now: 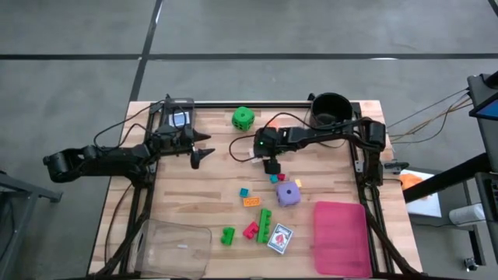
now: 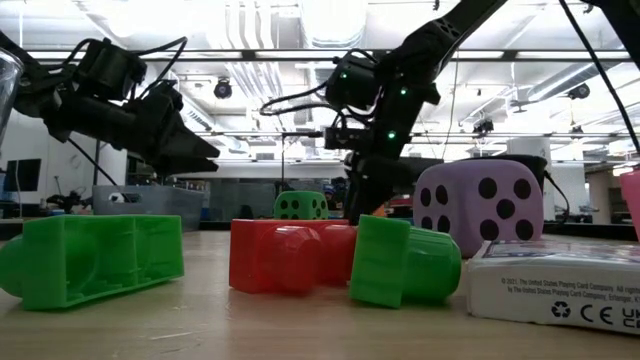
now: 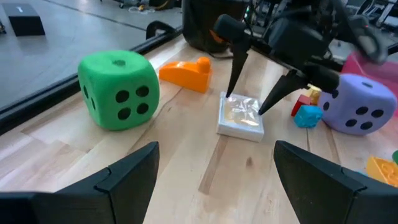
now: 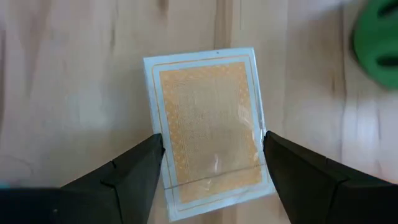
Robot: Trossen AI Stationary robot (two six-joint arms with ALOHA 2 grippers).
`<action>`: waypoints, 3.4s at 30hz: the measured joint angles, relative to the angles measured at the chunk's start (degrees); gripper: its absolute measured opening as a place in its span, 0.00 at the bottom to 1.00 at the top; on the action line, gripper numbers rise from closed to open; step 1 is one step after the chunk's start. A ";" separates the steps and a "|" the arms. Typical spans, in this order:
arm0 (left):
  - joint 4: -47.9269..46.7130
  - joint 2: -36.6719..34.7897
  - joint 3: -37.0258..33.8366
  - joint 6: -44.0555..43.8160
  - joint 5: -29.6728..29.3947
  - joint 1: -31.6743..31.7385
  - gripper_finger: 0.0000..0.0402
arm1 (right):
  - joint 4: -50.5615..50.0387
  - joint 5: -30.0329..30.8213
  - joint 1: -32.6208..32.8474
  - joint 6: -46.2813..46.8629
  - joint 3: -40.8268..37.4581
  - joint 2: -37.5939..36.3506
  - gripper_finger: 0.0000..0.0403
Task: Pick & Place Toys
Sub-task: Put the orange deck of cards into the black bin
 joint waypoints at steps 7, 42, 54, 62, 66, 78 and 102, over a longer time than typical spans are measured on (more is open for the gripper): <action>-0.39 0.00 0.00 0.67 -0.01 0.00 0.79 | 6.53 -6.56 1.56 0.02 -0.17 0.18 0.70; 1.66 0.00 0.13 3.06 4.85 -2.27 0.79 | 8.21 -0.80 6.19 7.70 0.05 -1.92 0.09; 1.35 0.00 0.13 4.58 4.72 -2.68 0.79 | 22.36 -11.81 7.45 10.76 0.07 -2.42 0.69; 1.37 0.00 0.13 5.46 4.70 -3.18 0.79 | 58.50 -17.46 11.67 10.55 -7.31 -1.89 0.95; 1.47 0.00 0.13 5.51 4.58 -5.76 0.79 | 73.60 -16.60 13.08 10.51 -13.88 -2.78 0.95; -10.51 2.88 11.59 12.17 -9.76 -20.79 0.96 | 75.03 -7.59 16.20 14.60 -28.20 -11.53 0.95; -57.33 52.98 66.82 28.94 -20.44 -21.30 1.00 | 78.52 19.76 32.71 9.98 -51.23 -36.64 0.95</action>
